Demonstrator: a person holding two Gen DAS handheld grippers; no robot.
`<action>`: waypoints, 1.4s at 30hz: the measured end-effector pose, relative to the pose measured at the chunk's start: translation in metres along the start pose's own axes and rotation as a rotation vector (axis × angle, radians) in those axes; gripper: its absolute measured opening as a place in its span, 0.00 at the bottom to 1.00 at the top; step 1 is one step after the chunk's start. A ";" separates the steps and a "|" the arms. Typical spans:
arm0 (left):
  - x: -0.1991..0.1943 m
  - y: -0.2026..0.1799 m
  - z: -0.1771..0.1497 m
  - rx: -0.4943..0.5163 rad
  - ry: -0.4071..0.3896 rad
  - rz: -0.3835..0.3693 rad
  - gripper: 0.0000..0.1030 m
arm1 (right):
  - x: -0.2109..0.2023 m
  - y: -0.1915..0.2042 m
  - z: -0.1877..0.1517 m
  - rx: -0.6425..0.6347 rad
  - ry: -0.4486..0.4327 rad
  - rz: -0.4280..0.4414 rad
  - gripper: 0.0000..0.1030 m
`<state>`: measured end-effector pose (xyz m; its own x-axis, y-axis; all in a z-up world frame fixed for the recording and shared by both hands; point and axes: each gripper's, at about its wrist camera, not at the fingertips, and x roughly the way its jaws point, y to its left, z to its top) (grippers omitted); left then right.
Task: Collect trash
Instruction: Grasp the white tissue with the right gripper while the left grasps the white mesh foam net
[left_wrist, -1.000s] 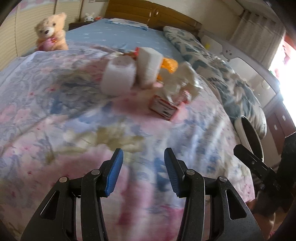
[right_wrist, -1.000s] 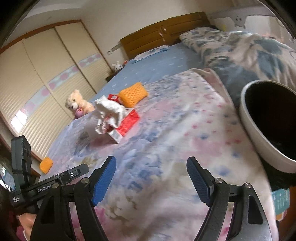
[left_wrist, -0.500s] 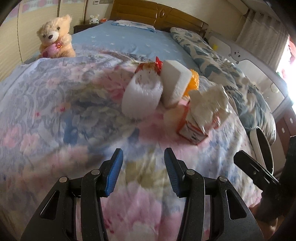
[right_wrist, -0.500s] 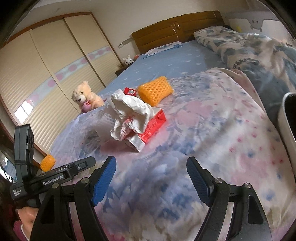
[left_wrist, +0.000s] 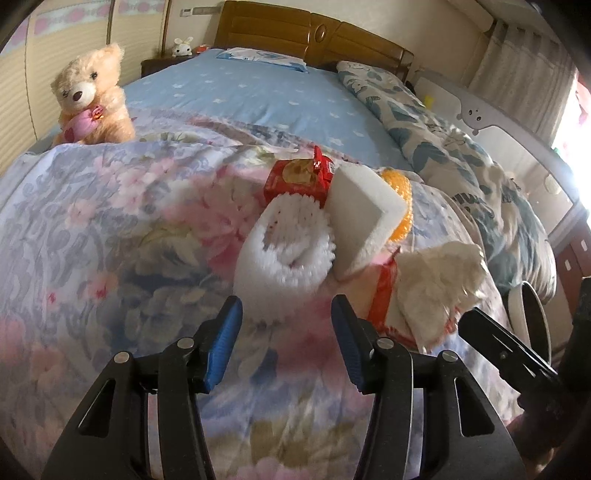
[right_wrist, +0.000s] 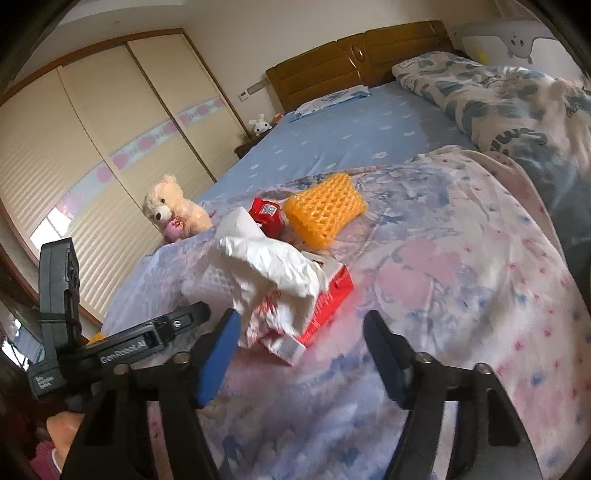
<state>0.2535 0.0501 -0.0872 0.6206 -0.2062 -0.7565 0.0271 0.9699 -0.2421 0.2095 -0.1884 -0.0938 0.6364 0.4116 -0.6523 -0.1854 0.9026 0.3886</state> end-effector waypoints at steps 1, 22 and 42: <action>0.002 0.000 0.002 0.000 -0.003 -0.005 0.49 | 0.004 0.001 0.002 0.000 0.005 0.001 0.54; -0.009 -0.008 -0.007 0.000 -0.029 0.012 0.32 | -0.040 -0.011 -0.011 0.030 -0.031 0.036 0.04; -0.017 -0.016 -0.023 0.038 -0.063 0.022 0.18 | -0.061 -0.049 -0.037 0.099 0.025 -0.032 0.26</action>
<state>0.2245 0.0349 -0.0843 0.6697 -0.1770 -0.7212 0.0414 0.9786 -0.2017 0.1519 -0.2530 -0.0967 0.6219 0.3864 -0.6811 -0.0894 0.8991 0.4285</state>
